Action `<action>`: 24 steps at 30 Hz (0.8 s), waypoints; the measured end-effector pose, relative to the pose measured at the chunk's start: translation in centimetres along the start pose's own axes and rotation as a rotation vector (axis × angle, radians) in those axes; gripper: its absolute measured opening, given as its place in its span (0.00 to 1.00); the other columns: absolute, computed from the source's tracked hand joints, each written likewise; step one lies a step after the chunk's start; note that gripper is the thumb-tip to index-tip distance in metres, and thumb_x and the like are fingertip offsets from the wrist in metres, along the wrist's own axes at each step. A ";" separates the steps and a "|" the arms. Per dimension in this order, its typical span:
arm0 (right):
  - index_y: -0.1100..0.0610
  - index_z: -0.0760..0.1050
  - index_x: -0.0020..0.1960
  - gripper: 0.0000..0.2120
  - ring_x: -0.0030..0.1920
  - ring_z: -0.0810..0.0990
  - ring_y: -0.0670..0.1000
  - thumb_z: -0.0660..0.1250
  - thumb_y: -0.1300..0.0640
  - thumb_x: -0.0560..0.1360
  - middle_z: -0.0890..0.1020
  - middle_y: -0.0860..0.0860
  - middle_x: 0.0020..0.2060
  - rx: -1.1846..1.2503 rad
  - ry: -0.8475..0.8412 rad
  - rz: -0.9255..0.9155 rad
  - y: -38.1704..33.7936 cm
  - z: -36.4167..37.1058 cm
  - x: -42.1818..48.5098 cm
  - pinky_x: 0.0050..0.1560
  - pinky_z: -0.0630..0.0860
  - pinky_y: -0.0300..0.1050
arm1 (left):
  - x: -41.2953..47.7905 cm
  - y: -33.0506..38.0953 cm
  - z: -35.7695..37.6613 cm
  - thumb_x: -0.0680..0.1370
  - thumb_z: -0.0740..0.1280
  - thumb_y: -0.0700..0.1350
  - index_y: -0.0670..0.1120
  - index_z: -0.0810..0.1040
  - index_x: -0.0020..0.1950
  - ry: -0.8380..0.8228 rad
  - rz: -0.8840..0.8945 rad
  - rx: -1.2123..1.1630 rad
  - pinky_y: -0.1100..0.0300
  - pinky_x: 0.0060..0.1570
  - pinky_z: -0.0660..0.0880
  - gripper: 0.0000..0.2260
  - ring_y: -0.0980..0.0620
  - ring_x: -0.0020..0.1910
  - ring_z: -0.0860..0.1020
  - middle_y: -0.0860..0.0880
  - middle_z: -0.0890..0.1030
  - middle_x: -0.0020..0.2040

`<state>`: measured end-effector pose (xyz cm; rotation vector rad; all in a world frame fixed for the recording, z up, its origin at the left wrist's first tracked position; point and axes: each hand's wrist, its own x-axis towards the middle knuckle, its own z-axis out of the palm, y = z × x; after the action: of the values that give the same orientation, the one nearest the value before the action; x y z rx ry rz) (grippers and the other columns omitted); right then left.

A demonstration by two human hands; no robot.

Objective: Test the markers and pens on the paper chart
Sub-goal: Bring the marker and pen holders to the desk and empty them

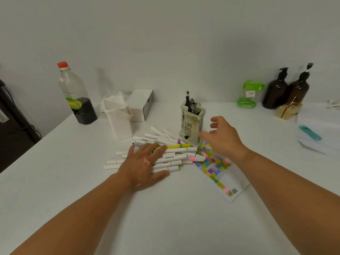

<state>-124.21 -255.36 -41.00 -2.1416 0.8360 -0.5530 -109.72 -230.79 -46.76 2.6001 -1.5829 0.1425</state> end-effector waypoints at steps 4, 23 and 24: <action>0.52 0.70 0.67 0.36 0.55 0.79 0.50 0.79 0.41 0.66 0.80 0.48 0.59 0.017 -0.040 -0.033 -1.5 2.2 2.4 0.49 0.77 0.43 | 1.1 -0.6 0.2 0.73 0.50 0.76 0.60 0.51 0.80 0.012 0.030 0.007 0.39 0.75 0.52 0.39 0.49 0.78 0.58 0.54 0.60 0.79; 0.44 0.79 0.57 0.27 0.47 0.84 0.40 0.82 0.41 0.61 0.85 0.40 0.48 0.189 0.135 -0.088 -1.3 -5.1 -4.2 0.49 0.84 0.51 | 1.0 -0.4 0.7 0.71 0.52 0.77 0.58 0.58 0.79 0.126 -0.042 -0.014 0.36 0.74 0.55 0.41 0.48 0.76 0.62 0.51 0.66 0.75; 0.44 0.80 0.56 0.26 0.47 0.85 0.43 0.82 0.41 0.60 0.86 0.41 0.47 0.202 0.098 -0.076 -1.2 -4.7 -5.6 0.49 0.85 0.53 | 0.6 -0.1 0.7 0.70 0.53 0.77 0.57 0.59 0.78 0.141 -0.060 -0.030 0.36 0.74 0.56 0.41 0.47 0.76 0.62 0.51 0.67 0.75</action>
<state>-130.53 -253.10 -37.80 -1.9797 0.7213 -0.7542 -109.28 -231.38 -47.36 2.5494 -1.4478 0.2890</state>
